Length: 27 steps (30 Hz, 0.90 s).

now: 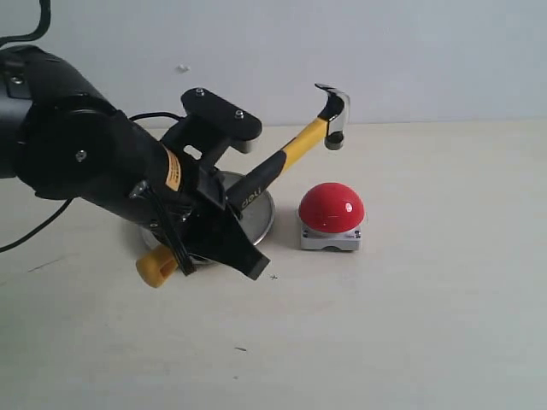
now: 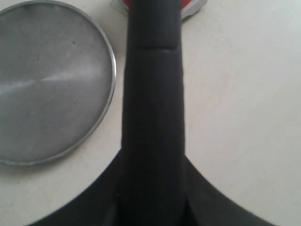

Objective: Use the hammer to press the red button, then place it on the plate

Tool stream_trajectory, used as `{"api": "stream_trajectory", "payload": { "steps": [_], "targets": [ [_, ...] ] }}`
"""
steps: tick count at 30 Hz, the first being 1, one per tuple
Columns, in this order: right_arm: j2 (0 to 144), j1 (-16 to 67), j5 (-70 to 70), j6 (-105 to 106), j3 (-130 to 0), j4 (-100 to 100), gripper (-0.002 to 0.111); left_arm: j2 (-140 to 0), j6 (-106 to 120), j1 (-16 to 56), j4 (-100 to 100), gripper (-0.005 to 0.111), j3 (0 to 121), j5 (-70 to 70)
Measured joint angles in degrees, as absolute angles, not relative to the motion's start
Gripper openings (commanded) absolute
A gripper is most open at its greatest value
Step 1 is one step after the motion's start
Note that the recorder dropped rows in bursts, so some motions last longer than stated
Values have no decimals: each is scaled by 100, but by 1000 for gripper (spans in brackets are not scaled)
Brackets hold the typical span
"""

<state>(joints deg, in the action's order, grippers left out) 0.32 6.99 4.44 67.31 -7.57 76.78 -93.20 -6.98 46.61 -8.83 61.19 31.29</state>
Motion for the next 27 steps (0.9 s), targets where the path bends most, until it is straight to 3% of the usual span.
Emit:
{"api": "stream_trajectory", "payload": {
  "steps": [16,27],
  "targets": [
    [32,699,579,6731,-757,7657,0,-9349,-834,5076,-920,0,6119,3061],
    [32,699,586,6731,-757,7657,0,-9349,-960,5188,-955,0,5904,2128]
  ]
}}
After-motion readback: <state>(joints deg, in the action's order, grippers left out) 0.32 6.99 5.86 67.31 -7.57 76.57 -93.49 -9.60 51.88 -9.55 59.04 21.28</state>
